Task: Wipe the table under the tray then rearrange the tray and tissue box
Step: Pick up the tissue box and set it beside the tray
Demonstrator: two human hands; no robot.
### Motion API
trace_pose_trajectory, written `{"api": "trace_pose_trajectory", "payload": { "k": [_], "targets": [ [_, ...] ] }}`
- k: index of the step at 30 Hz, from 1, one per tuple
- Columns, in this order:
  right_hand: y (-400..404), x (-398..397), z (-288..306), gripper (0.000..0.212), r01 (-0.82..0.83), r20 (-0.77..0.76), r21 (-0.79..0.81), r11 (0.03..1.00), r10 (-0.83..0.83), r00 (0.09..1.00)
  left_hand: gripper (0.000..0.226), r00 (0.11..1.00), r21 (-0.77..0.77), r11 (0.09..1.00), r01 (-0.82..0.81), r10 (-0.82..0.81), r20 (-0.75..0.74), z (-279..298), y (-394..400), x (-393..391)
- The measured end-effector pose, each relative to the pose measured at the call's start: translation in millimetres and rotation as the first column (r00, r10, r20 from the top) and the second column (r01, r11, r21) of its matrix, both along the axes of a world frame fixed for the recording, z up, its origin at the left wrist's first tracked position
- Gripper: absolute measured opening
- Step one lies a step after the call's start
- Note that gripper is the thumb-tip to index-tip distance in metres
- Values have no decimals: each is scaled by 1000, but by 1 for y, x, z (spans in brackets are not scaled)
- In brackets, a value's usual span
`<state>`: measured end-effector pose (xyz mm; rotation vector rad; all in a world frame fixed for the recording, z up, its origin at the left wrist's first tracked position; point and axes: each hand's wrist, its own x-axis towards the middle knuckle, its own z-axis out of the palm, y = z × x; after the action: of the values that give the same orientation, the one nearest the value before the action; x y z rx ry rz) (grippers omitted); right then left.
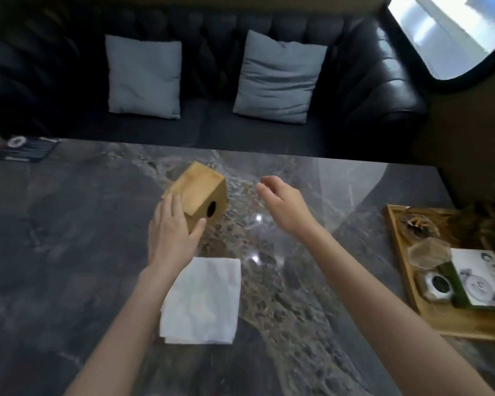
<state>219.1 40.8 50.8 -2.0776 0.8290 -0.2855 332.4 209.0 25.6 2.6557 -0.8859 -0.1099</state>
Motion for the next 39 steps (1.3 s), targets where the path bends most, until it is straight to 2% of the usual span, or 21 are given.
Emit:
{"api": "trace_pose_trajectory", "payload": {
  "k": [6,10,13,20,28,39],
  "targets": [
    [9,72,-38,67,32,13,234,972,-36,999,96,990,45,998,-49,54,-130,-21,-4,52],
    [8,99,-59,66,3,-2,312,950,-2,1000,119,946,-12,996,-87,79,-314,-34,-12,65],
    [7,108,-72,60,-9,-7,340,940,12,1000,123,907,-92,983,-160,109,-407,-37,-16,66],
    [8,108,-82,39,30,17,373,927,-39,999,101,916,-219,953,-210,114,-385,-39,-20,64],
    [10,82,-62,39,31,15,321,947,-38,999,97,925,-268,940,-210,102,-366,-26,-16,45],
    [5,-12,-1,25,140,202,243,960,-191,961,95,955,-362,931,-52,-59,-290,34,-31,-32]
  ]
}}
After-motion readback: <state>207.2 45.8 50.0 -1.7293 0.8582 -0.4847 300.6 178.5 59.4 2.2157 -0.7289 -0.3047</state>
